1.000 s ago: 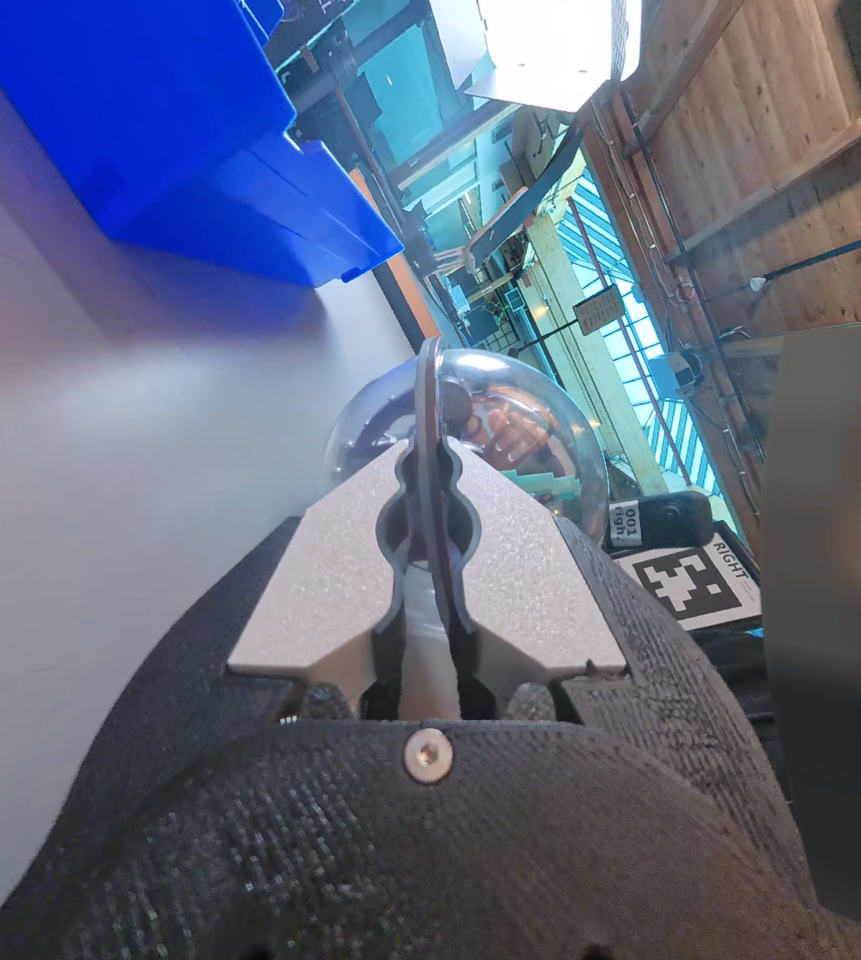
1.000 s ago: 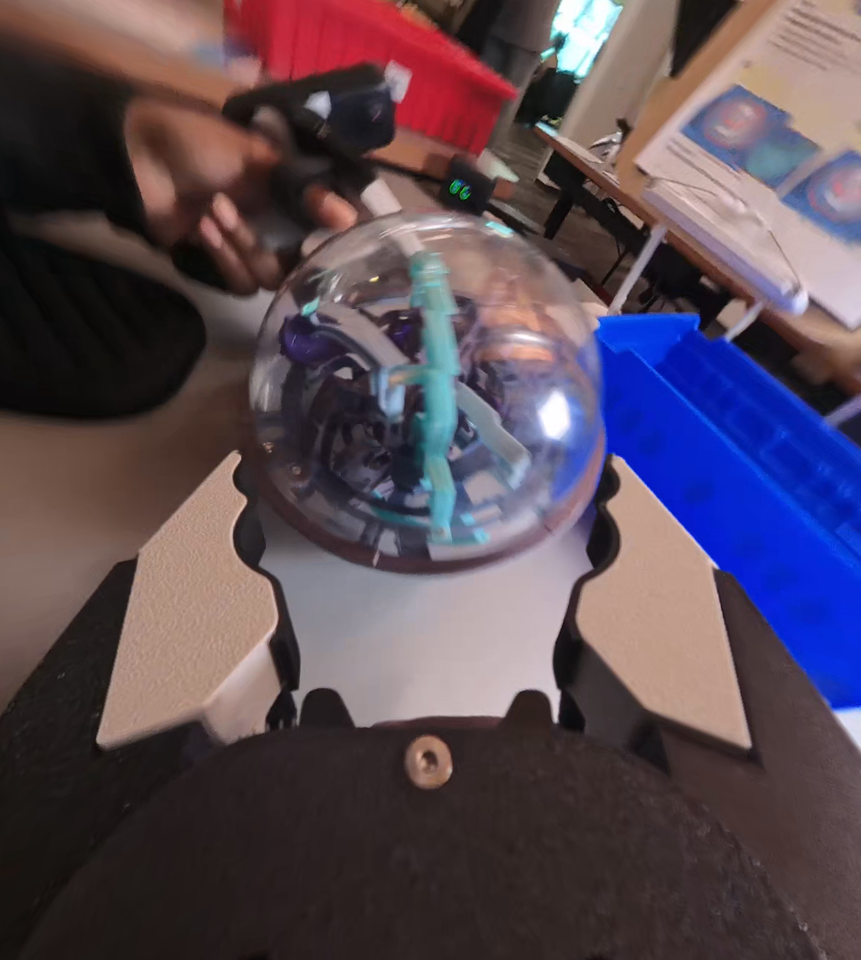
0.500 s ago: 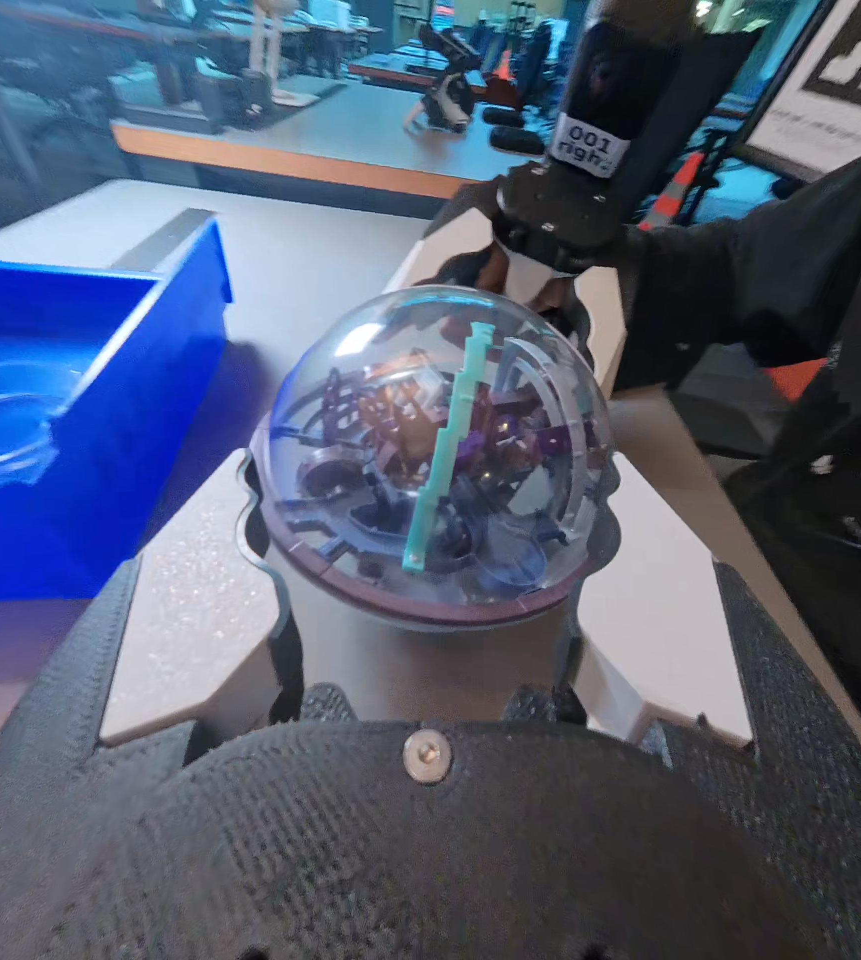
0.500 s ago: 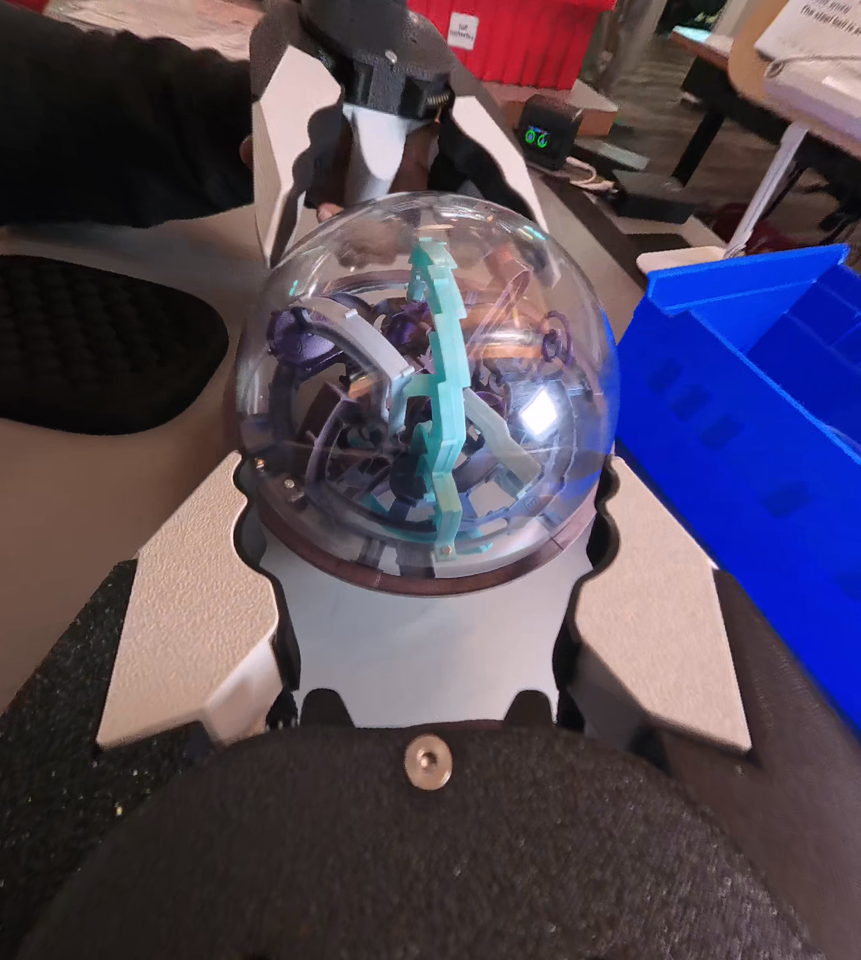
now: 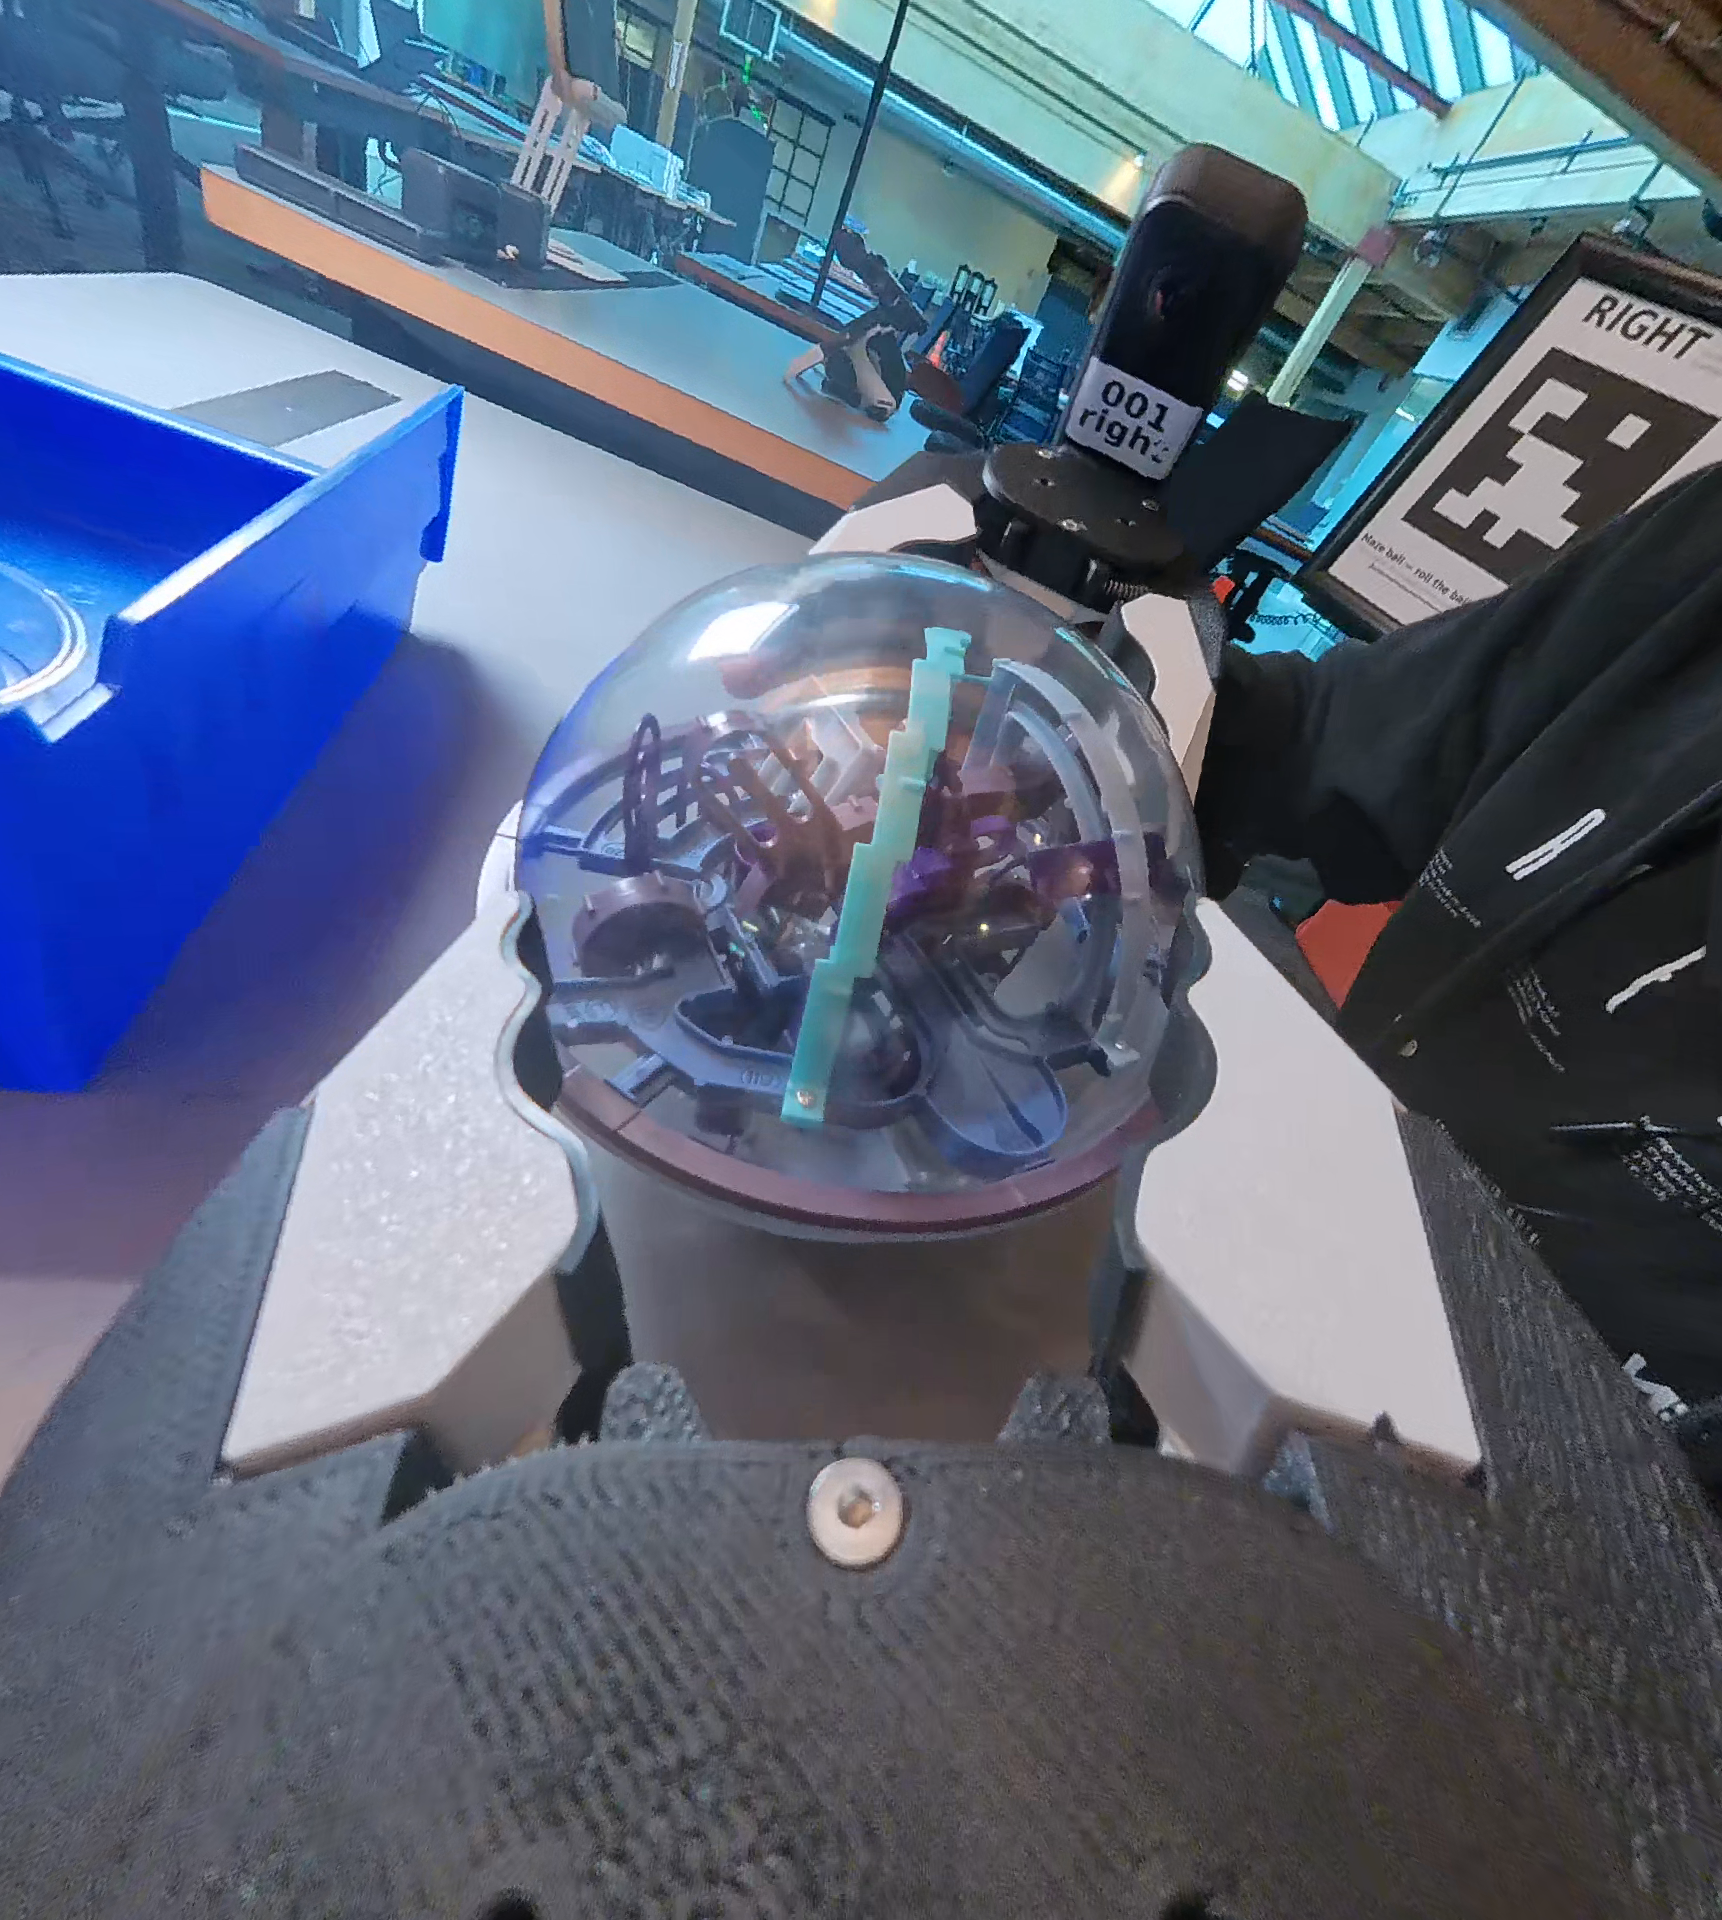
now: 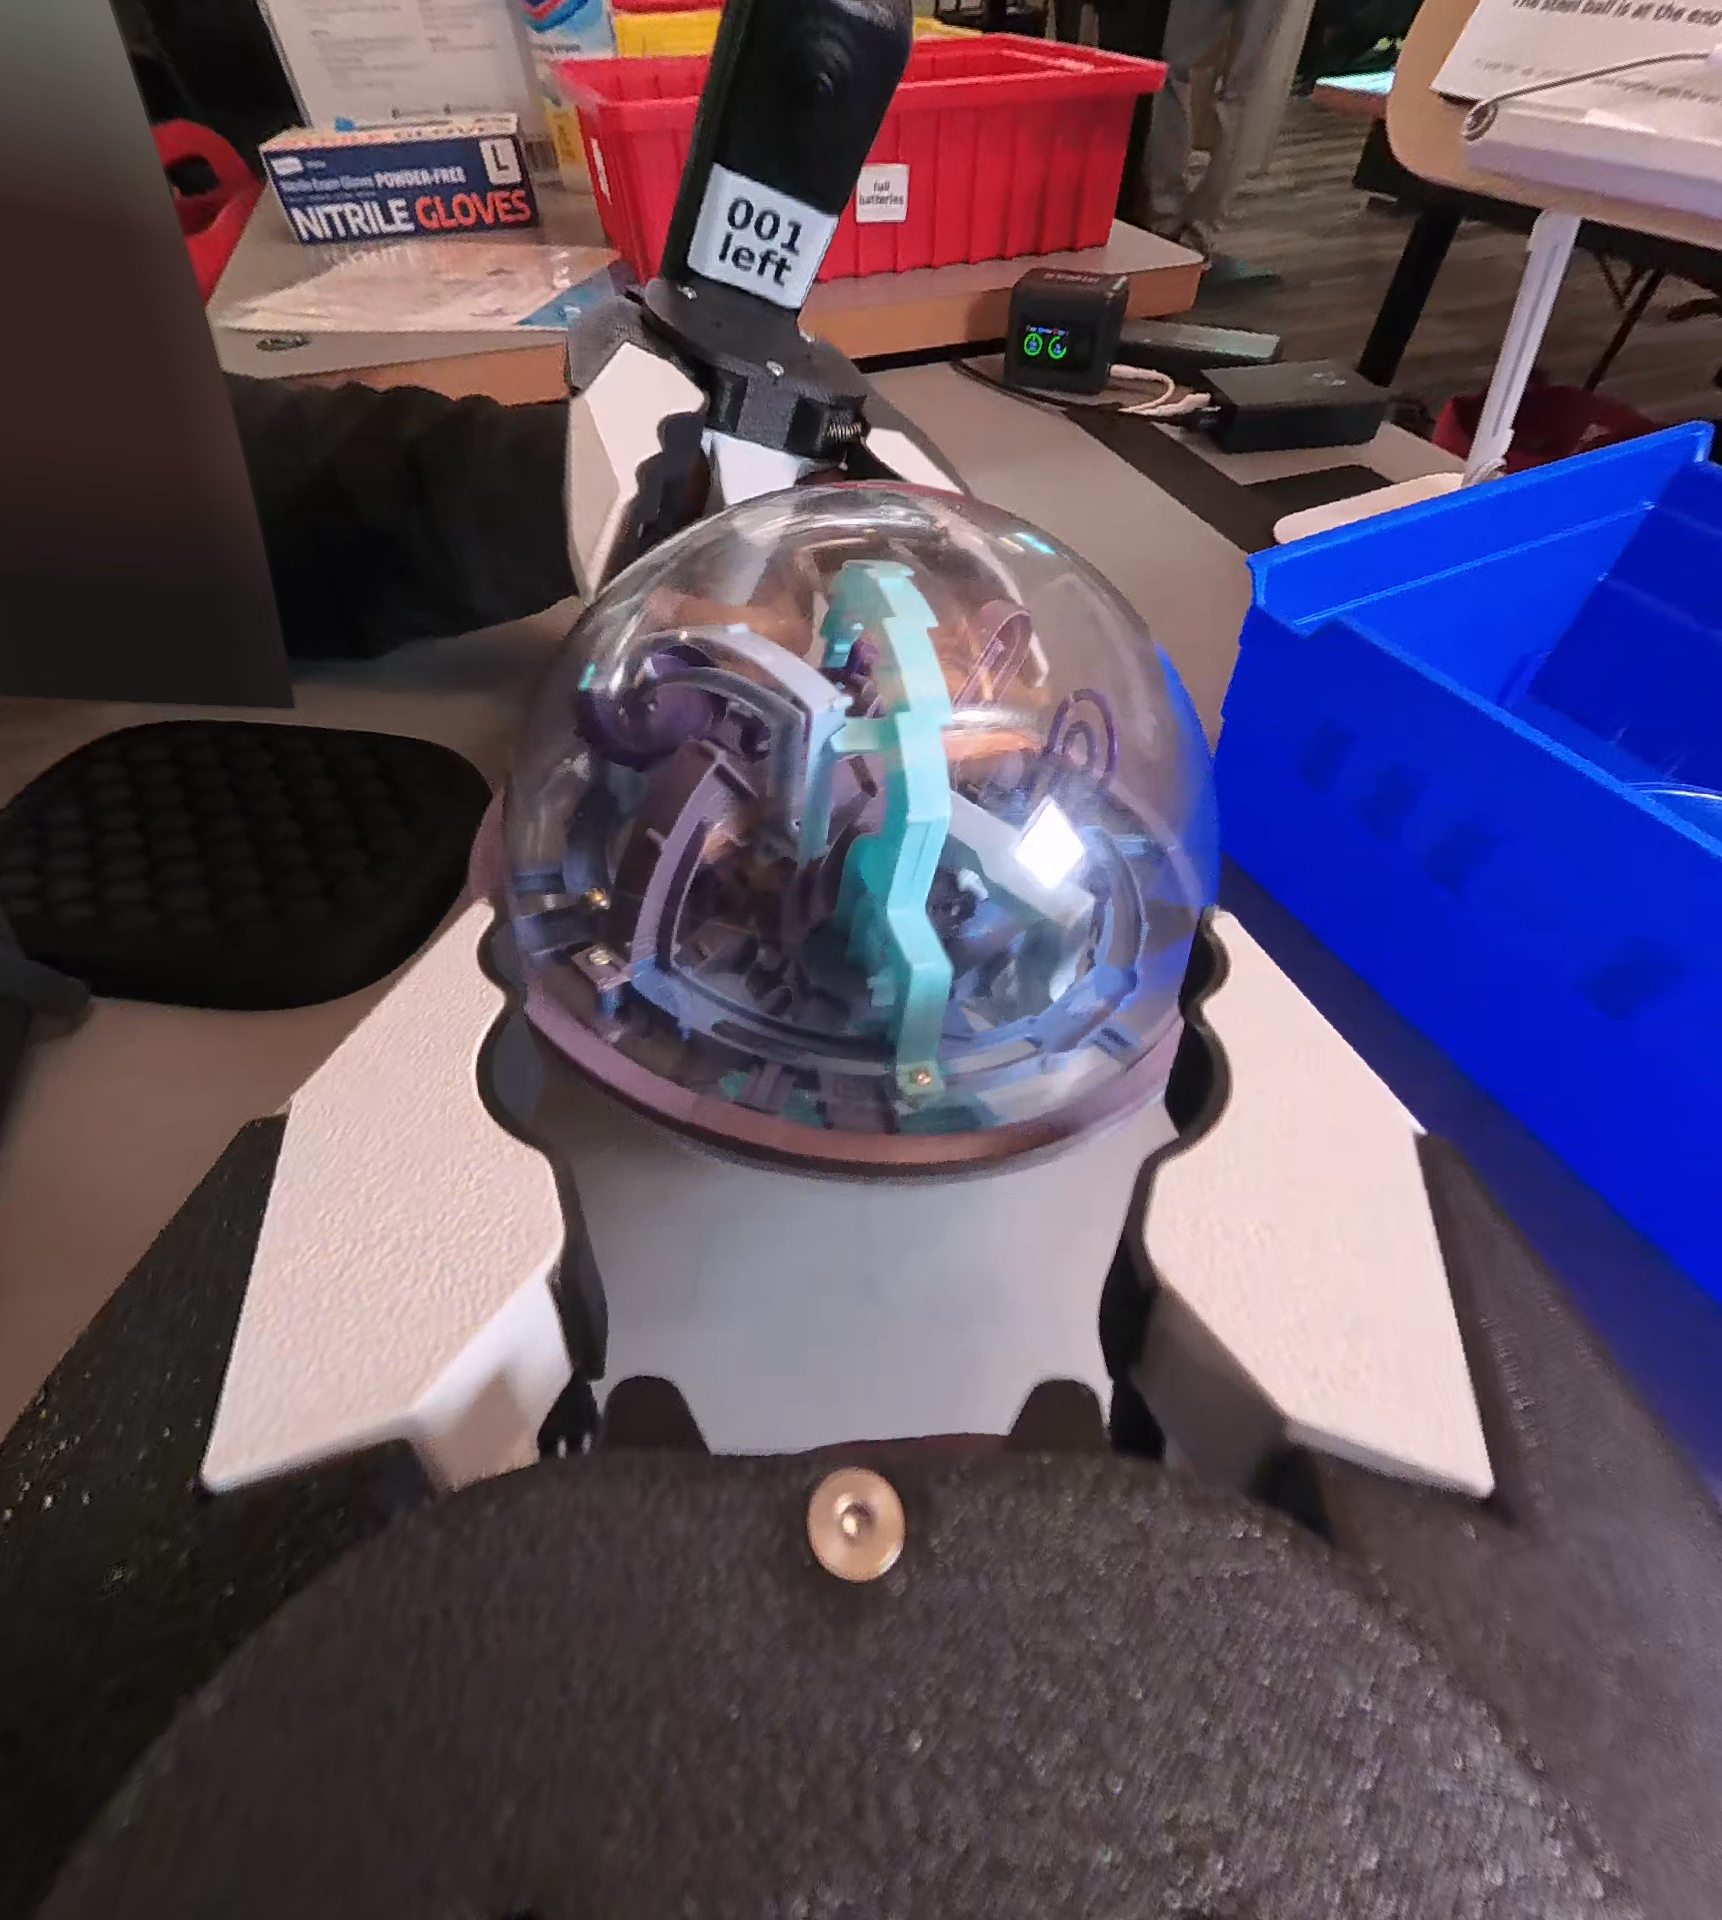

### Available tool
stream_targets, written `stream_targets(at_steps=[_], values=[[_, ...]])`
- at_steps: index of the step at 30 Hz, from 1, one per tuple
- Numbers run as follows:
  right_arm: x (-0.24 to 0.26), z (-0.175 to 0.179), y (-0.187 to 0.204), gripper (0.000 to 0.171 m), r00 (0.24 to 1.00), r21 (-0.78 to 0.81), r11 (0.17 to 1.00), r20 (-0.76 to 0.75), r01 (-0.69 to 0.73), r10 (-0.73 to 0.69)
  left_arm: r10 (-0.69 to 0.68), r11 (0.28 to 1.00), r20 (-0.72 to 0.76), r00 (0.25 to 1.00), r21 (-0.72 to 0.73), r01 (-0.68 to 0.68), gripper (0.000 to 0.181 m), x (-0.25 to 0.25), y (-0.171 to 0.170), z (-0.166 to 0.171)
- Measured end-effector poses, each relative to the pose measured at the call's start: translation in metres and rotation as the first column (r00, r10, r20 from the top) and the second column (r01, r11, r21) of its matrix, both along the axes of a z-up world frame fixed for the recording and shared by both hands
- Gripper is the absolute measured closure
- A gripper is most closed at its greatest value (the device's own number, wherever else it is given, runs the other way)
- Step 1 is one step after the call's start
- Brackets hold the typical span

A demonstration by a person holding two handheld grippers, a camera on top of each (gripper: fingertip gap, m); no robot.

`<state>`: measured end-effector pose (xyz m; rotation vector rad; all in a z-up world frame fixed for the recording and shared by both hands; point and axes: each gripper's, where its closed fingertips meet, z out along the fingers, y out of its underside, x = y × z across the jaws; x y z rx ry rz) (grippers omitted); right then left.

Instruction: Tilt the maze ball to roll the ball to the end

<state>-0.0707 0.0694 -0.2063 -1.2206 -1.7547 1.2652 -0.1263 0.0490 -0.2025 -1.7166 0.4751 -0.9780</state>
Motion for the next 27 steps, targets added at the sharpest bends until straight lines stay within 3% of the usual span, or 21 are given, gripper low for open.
stream_targets(at_steps=[4, 13, 19, 21, 24, 27], values=[[0.018, 0.004, 0.003, 0.046, 0.999, 0.009, 0.999, -0.006, 0.047, -0.047, 0.012, 1.0, -0.015, 1.0, 0.011, -0.011, 0.066, 0.001, -0.002, -0.004], [0.028, -0.024, 0.002, 0.044, 0.985, 0.062, 0.985, 0.042, 0.162, -0.165, 0.038, 0.999, -0.03, 0.999, 0.036, -0.037, 0.072, 0.01, -0.007, -0.012], [0.024, -0.012, 0.004, 0.042, 0.991, 0.06, 0.99, 0.041, 0.124, -0.127, 0.029, 0.993, 0.044, 0.999, -0.116, -0.023, 0.073, 0.016, -0.012, -0.029], [0.023, -0.005, 0.006, 0.052, 0.994, 0.057, 0.994, 0.057, 0.092, -0.096, -0.041, 0.984, -0.076, 0.996, -0.175, 0.027, 0.077, 0.015, -0.021, -0.042], [0.019, 0.004, 0.008, 0.055, 0.995, 0.048, 0.998, 0.093, 0.034, -0.038, 0.052, 0.998, -0.218, 0.975, 0.03, -0.047, 0.061, -0.001, -0.009, -0.012], [0.004, 0.007, 0.007, 0.054, 0.992, 0.013, 1.0, 0.127, -0.023, 0.022, -0.008, 0.99, -0.337, 0.941, 0.13, 0.055, 0.049, 0.009, -0.002, 0.01]])
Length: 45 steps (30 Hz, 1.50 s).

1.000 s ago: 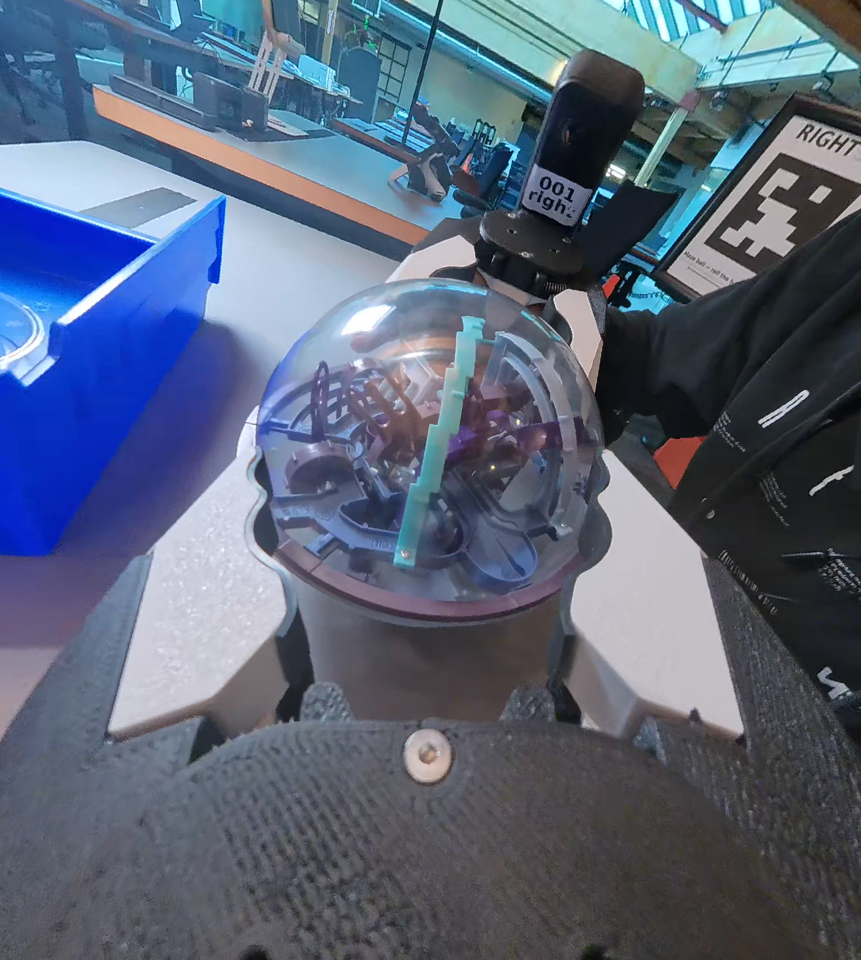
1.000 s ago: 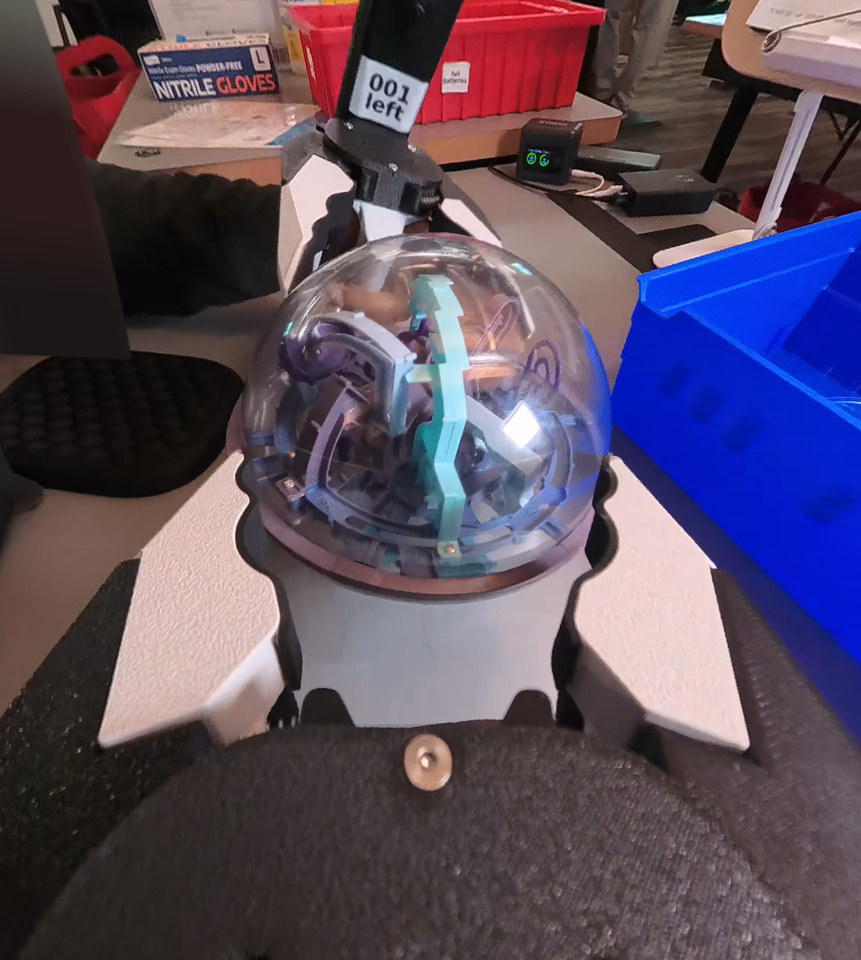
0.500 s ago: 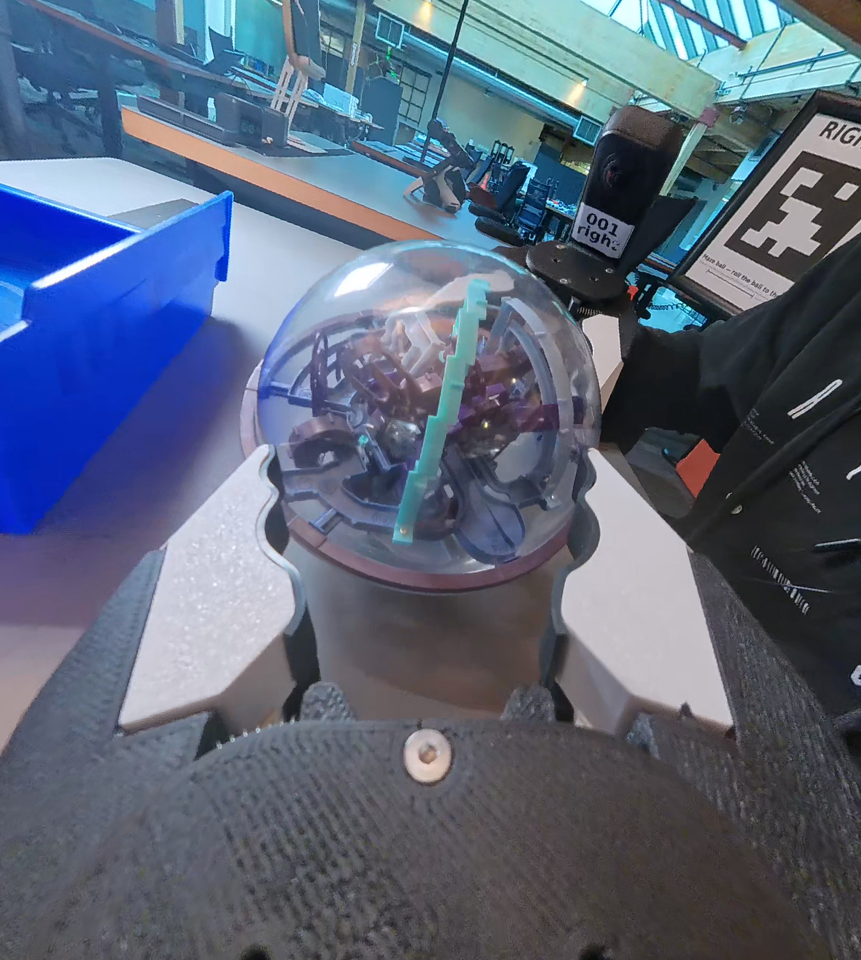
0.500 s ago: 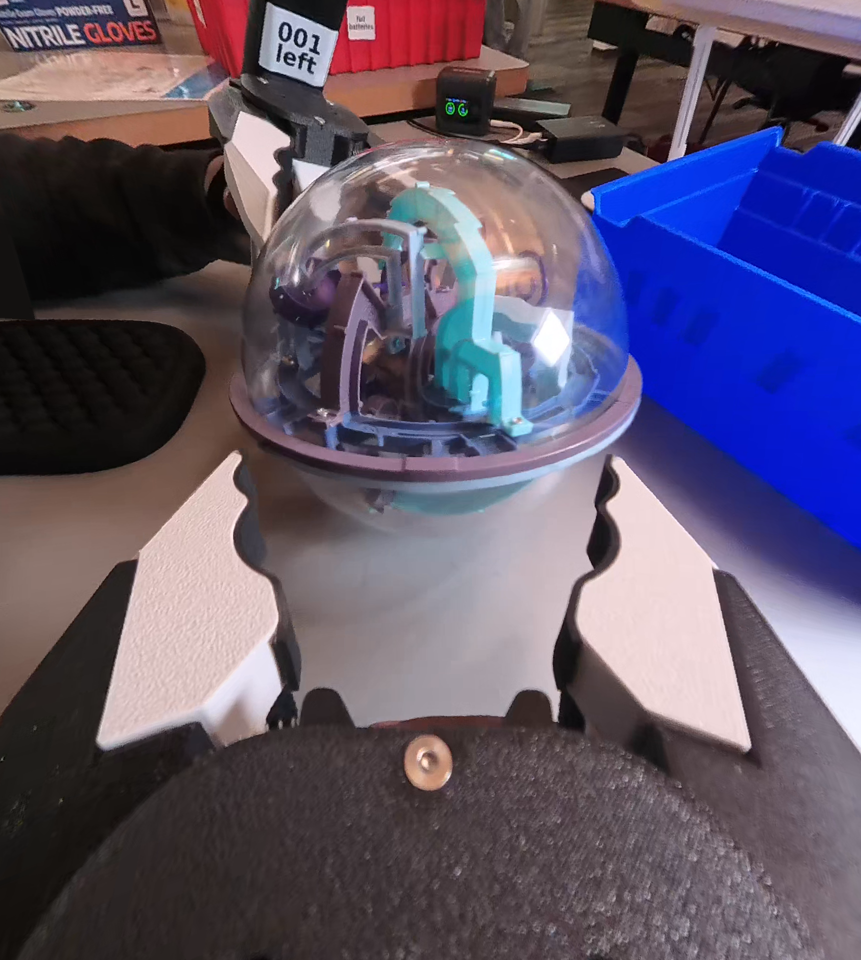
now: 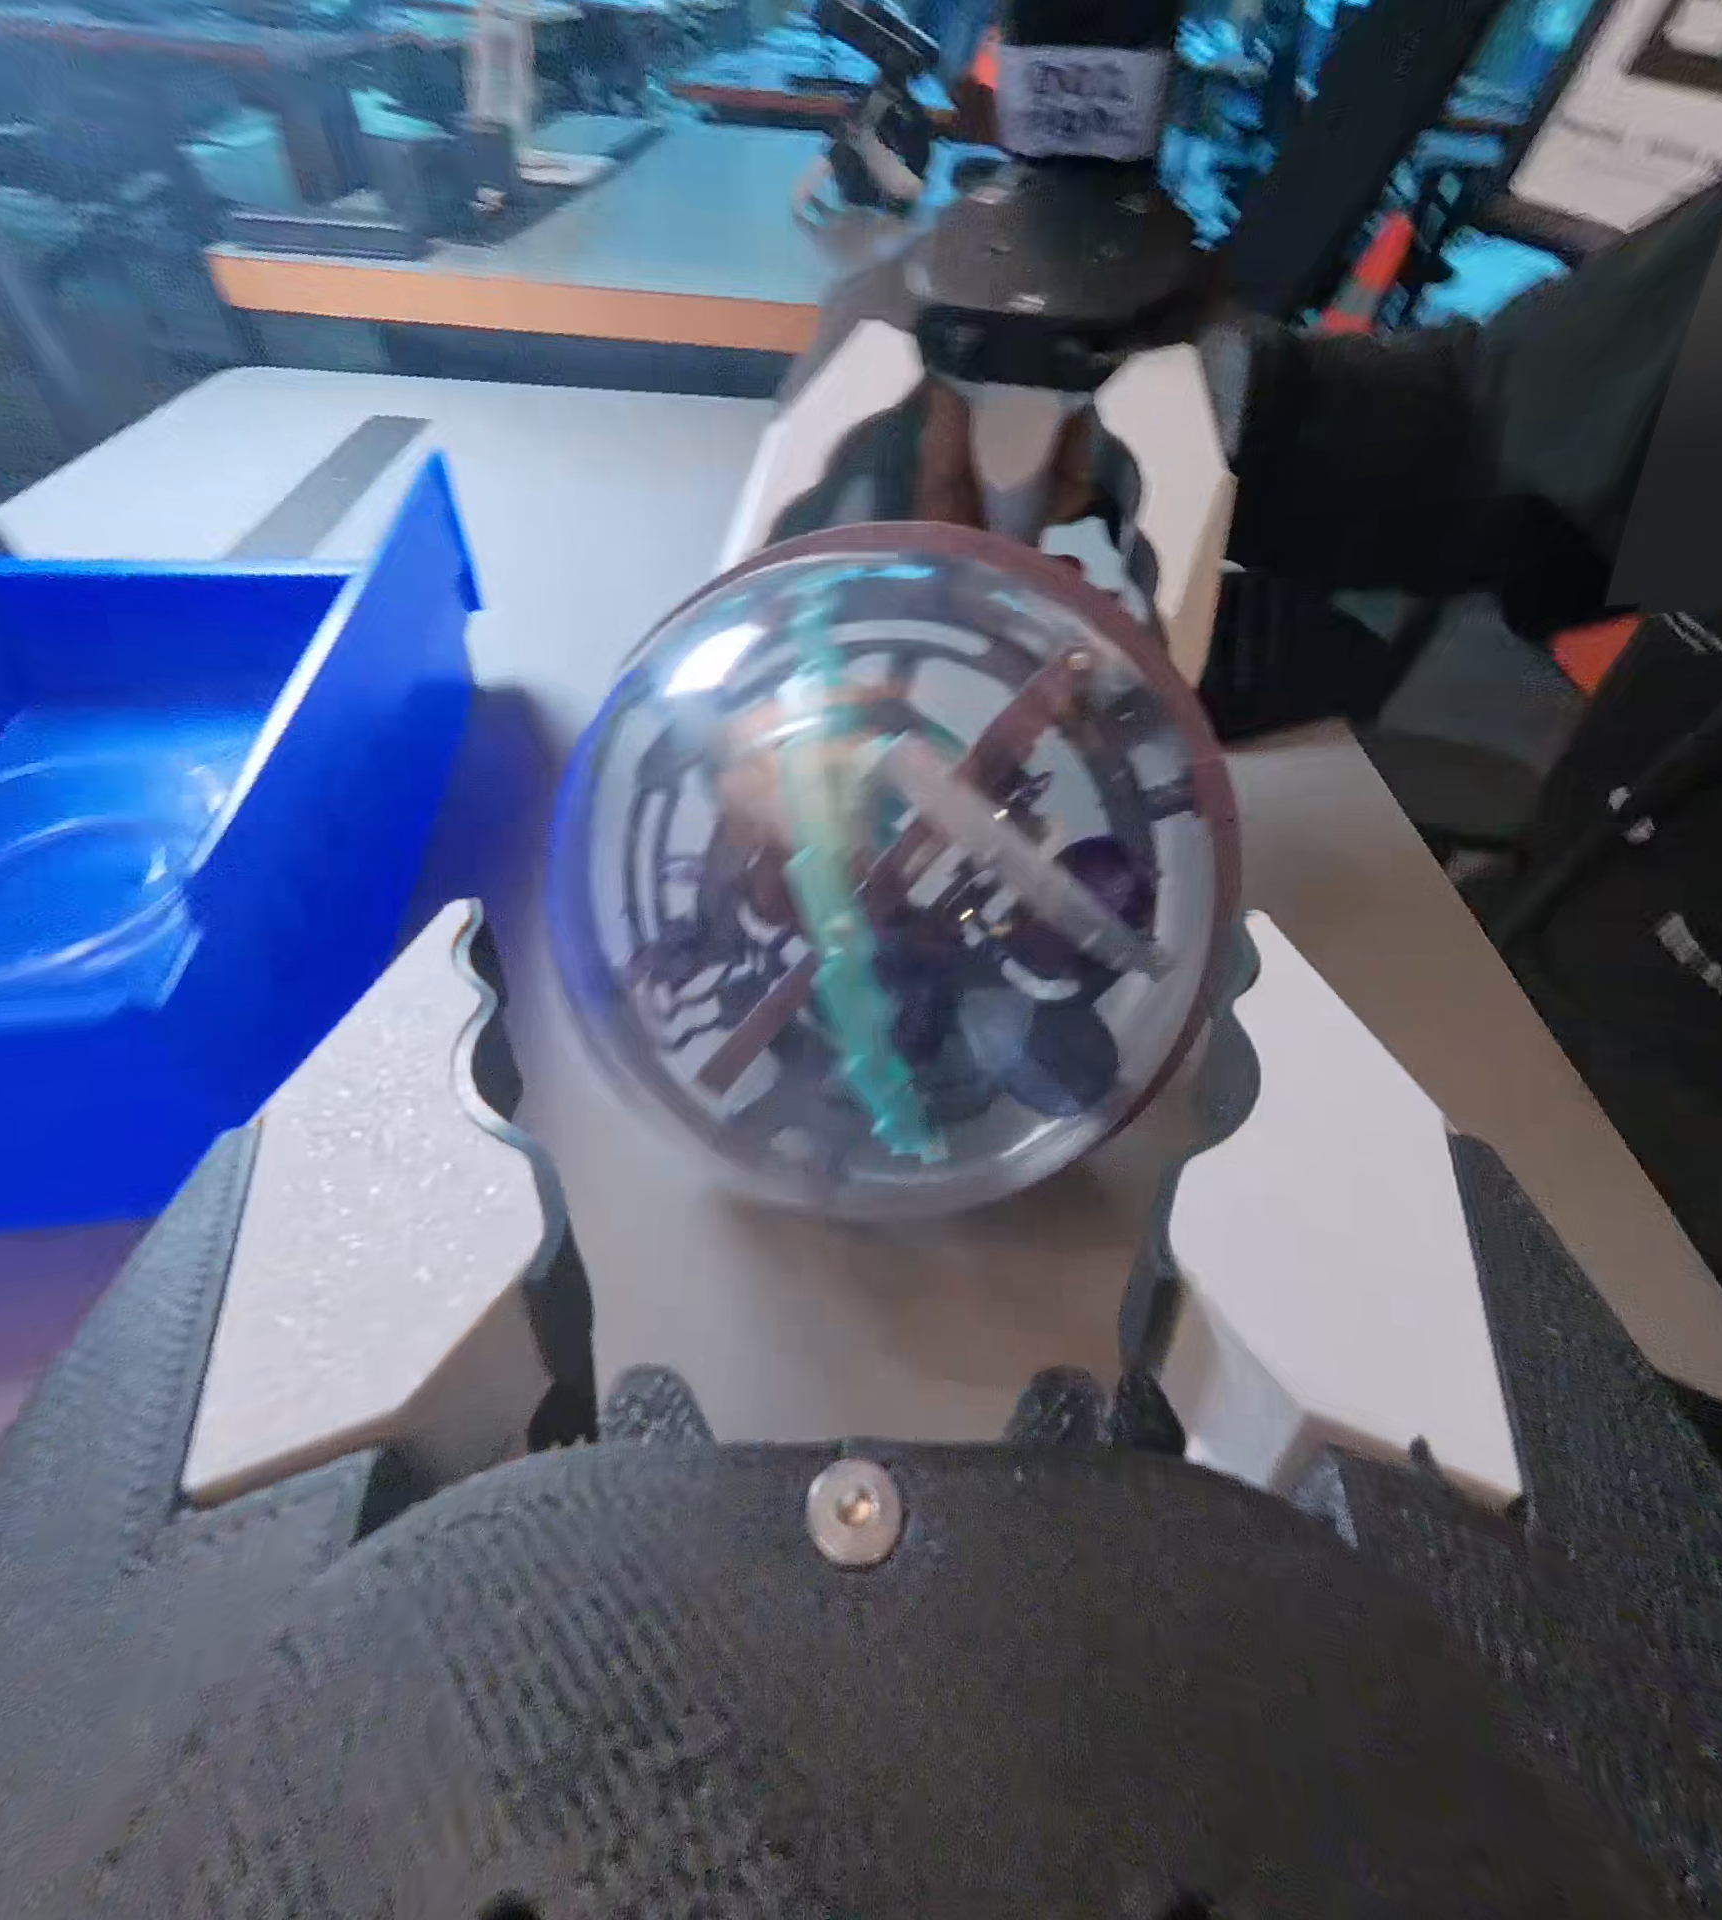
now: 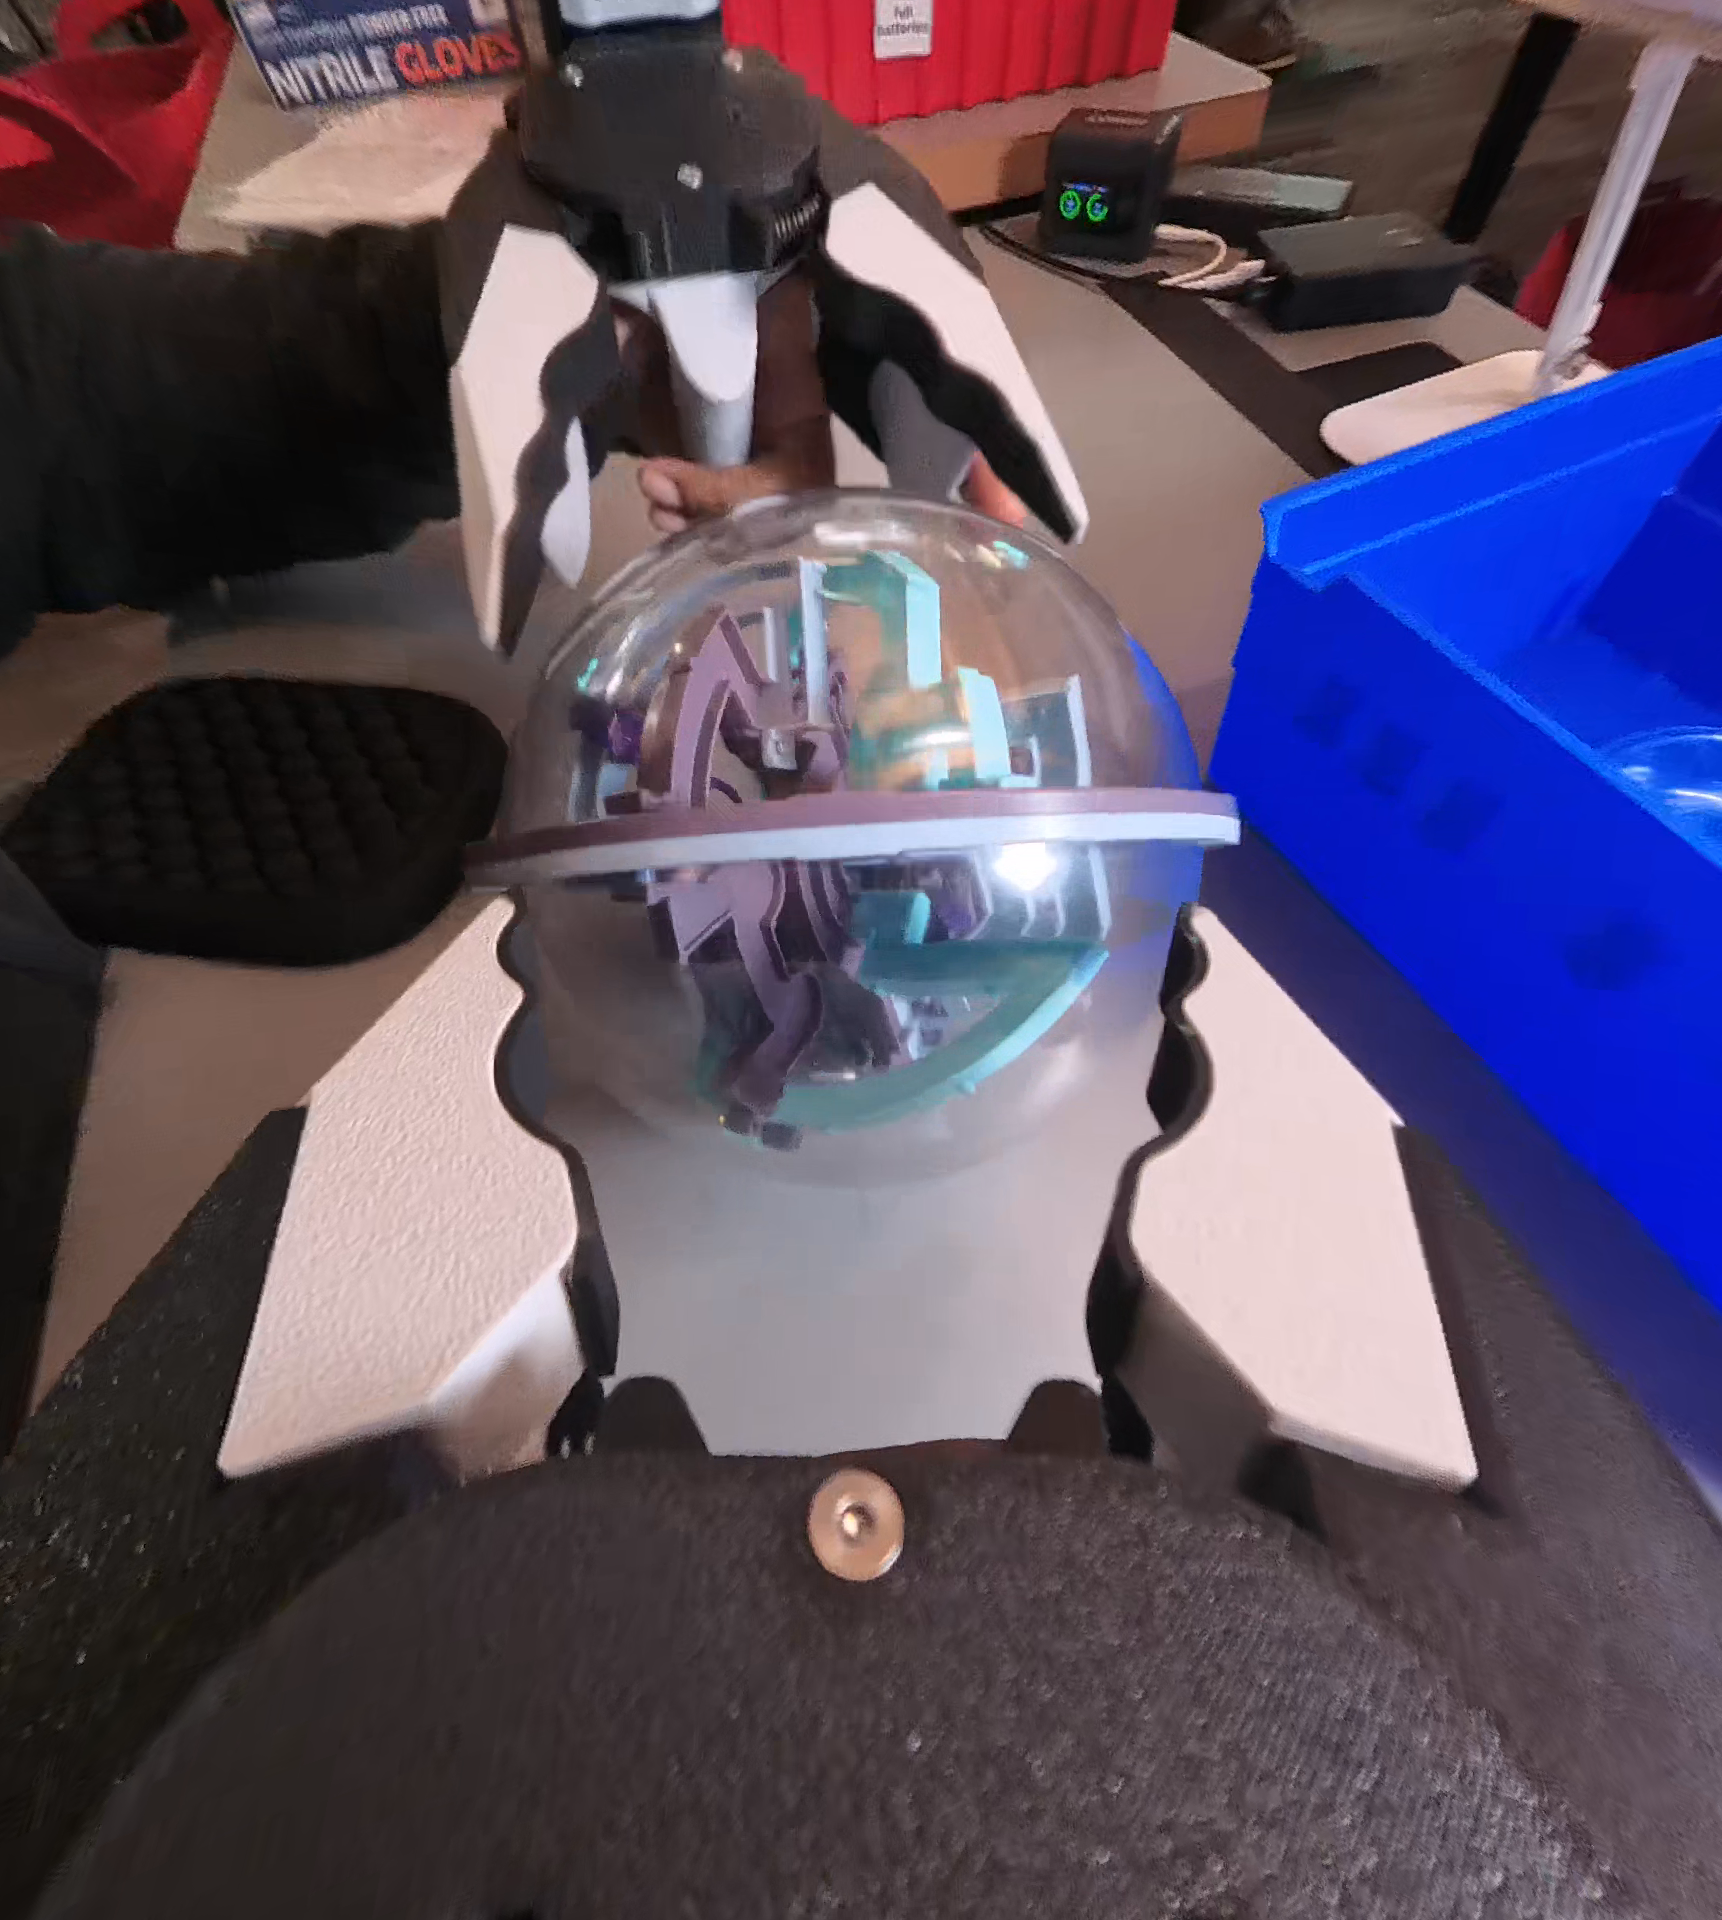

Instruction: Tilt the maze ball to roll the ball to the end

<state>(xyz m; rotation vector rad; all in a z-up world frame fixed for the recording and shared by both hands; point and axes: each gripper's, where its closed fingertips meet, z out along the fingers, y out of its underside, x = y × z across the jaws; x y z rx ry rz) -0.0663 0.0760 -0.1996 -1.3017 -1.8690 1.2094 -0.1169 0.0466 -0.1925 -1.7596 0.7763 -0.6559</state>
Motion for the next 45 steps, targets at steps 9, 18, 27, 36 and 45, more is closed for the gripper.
stream_targets(at_steps=[9, 18, 27, 36, 45], values=[[-0.003, -0.003, 0.013, 0.044, 0.984, -0.106, 0.988, -0.122, 0.114, -0.126, 0.034, 0.994, 0.236, 0.971, -0.108, -0.009, 0.044, -0.002, 0.013, -0.022], [0.012, -0.016, -0.014, 0.029, 0.991, 0.037, 0.998, -0.125, 0.055, -0.05, 0.152, 0.949, 0.599, 0.786, -0.312, 0.053, 0.048, 0.023, 0.003, -0.017], [0.038, -0.012, -0.028, 0.03, 0.943, -0.001, 0.947, 0.089, -0.322, 0.321, -0.087, 0.981, 0.183, 0.979, -0.157, 0.116, 0.041, 0.051, -0.035, -0.025], [0.006, 0.011, -0.042, 0.038, 0.91, -0.061, 0.912, 0.065, -0.405, 0.409, -0.167, 0.982, 0.034, 0.985, -0.081, 0.17, 0.031, 0.057, -0.032, -0.037], [0.054, -0.008, -0.014, 0.039, 0.999, 0.028, 0.999, -0.034, -0.039, 0.04, -0.002, 0.995, 0.174, 0.985, -0.101, 0.02, 0.048, 0.055, -0.031, -0.04]])
